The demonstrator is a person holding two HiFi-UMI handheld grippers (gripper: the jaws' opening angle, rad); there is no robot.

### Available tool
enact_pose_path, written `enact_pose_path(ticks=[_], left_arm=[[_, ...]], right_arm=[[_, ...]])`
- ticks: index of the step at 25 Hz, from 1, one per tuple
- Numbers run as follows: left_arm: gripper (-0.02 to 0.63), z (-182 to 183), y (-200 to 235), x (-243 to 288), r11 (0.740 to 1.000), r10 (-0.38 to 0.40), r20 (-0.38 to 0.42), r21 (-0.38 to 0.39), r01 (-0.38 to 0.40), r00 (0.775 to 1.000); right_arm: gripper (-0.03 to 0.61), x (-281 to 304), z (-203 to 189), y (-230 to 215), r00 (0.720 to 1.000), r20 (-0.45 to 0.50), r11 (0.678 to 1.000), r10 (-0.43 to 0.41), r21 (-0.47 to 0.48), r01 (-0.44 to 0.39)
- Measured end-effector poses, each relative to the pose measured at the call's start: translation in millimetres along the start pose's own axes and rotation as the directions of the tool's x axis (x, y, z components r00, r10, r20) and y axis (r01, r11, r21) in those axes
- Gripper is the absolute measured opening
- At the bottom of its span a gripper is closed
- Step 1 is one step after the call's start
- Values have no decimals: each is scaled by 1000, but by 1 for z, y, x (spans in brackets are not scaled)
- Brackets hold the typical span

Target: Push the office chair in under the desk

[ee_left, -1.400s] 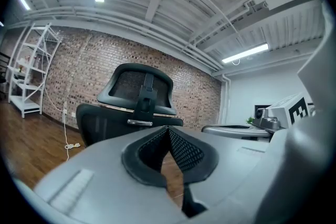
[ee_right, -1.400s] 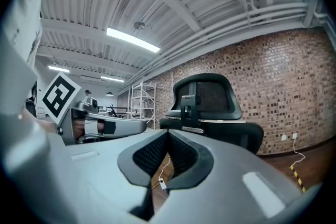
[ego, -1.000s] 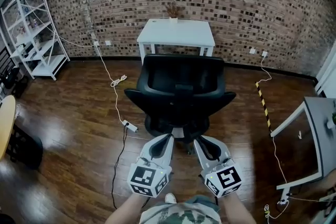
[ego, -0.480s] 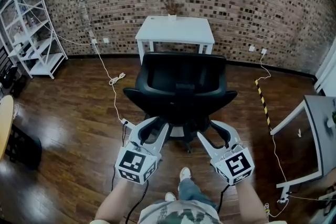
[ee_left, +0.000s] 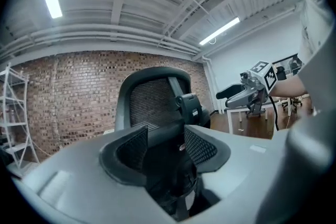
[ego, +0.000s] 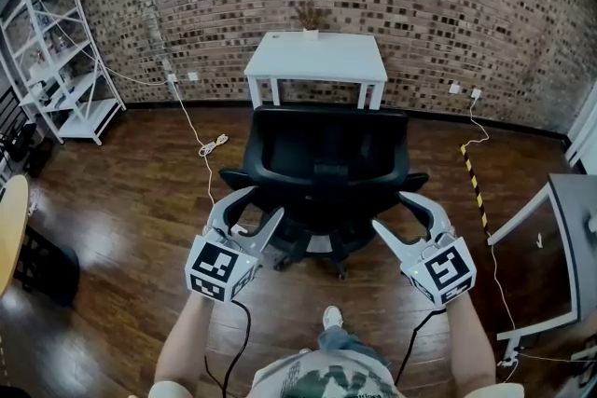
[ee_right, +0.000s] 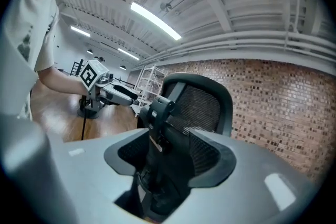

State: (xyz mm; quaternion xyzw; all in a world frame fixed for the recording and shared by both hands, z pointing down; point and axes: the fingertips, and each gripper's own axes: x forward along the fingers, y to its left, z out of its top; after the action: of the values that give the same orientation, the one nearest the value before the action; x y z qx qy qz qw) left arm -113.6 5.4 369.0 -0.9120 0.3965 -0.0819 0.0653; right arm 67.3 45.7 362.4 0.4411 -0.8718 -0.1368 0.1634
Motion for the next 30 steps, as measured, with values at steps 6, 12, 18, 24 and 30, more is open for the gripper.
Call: enact_pose_path(ticks=[6,12,18,24,30], left_arm=[[293,-15,31,5,992,-18,-77,120,27,997],[341,-44,64,19,969,-76,-226,211,125,971],[373,-82,75,30,916,-117,-416,306,260,902],[379,-109,80,38,865,-98,-538,370,339,838],[373,-116,85,53,842,-74,-564,406,354,822]], right_arm=[[282,9,-16,-17,997,-59,998,52,-39,-54],[349,18,-34,-46,983,-157,987,92,-119,-111],[399,29,-73,-62,943,-293,962,157,-172,-213],[436,39,-93,-64,901,-387,932,197,-212,-294],[436,43,-119,-83,850,-498,921,171,-226,-317]])
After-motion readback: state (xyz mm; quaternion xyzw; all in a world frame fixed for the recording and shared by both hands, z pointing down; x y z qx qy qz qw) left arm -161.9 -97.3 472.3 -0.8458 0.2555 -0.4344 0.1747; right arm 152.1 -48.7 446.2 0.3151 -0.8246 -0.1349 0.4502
